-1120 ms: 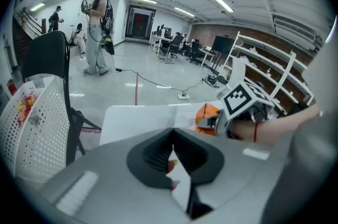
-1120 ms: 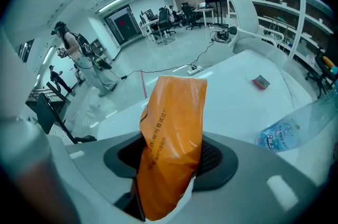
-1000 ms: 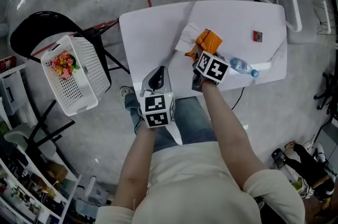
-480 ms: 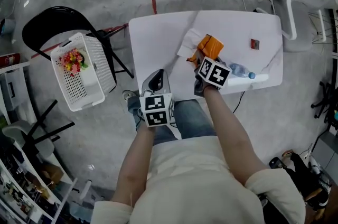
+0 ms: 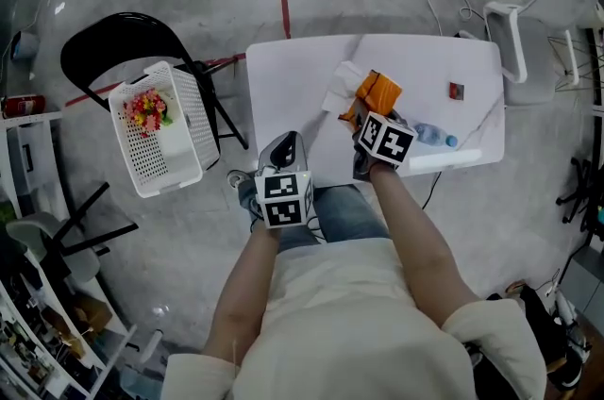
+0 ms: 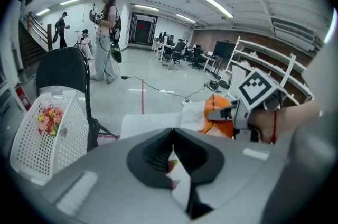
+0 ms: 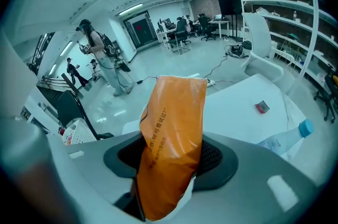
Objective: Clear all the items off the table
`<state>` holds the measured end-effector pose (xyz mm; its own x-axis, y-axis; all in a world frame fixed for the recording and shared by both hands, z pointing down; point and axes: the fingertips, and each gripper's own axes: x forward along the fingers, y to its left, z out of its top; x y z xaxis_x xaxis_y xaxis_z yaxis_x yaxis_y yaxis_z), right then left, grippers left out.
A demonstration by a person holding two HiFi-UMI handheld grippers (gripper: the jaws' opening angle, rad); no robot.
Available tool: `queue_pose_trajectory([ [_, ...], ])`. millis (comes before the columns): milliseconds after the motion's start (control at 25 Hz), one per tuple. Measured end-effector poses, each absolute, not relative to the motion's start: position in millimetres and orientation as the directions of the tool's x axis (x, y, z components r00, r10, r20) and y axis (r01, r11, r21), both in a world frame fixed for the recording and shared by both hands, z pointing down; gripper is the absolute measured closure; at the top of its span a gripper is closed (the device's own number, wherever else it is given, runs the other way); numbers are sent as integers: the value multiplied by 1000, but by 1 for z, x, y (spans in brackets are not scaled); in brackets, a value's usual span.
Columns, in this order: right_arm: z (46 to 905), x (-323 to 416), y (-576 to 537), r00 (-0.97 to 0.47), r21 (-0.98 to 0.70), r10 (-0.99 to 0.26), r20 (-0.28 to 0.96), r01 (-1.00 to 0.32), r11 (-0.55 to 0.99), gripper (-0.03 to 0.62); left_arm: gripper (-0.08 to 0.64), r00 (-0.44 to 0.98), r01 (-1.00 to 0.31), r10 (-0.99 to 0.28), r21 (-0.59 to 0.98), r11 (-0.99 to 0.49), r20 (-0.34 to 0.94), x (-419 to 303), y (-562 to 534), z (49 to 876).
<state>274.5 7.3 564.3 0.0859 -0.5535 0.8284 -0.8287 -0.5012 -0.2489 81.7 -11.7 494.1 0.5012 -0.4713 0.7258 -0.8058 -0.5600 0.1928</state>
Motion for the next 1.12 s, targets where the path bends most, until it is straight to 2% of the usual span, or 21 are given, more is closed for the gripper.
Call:
queue_pose_trajectory([
  [680, 513, 218, -7, 56, -240, -600, 798, -883, -403, 351, 551, 483, -837, -530, 189, -513, 697, 18, -30, 456],
  [1120, 489, 152, -35, -13, -245, -624, 781, -926, -288, 350, 551, 430, -883, -590, 183, -431, 684, -50, -42, 442],
])
